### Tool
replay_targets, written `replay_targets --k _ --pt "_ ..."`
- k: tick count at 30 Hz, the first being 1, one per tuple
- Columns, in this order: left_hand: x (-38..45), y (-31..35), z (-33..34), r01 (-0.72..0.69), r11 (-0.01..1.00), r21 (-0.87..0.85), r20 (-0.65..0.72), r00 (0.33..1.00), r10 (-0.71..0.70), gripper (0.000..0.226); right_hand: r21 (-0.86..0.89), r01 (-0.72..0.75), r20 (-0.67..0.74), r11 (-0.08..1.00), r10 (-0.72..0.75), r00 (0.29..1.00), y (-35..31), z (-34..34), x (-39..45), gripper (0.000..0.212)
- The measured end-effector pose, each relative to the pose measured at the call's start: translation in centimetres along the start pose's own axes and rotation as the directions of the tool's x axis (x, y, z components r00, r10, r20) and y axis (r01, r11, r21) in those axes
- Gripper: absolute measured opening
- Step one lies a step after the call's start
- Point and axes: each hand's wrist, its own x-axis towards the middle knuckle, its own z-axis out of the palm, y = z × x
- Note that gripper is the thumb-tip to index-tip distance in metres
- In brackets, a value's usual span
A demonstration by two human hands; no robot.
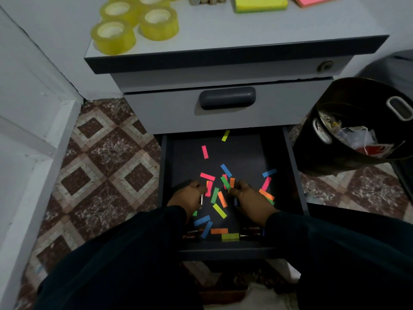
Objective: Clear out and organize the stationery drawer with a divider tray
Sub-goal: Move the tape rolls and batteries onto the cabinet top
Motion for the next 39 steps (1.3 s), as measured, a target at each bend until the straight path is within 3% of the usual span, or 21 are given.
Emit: replay_targets --k 14,28,39 --pt "0.3 -0.1 0.2 0.024 0.989 -0.145 -0.112 0.993 -0.041 0.05 0.019 -0.021 -0.024 1.0 0.021 0.999 0.1 -0.3 0.1 0.056" --pt "0.5 -0.5 -0.7 0.018 0.995 -0.093 -0.073 0.997 -0.024 0.049 0.03 -0.012 -0.035 0.999 0.013 0.999 -0.3 -0.9 -0.1 0.052" --pt "-2.8 2.9 -4.8 -0.108 0.989 -0.103 -0.257 0.963 0.079 0.047 -0.019 0.062 -0.171 0.998 -0.064 0.983 -1.8 -6.1 -3.5 0.051"
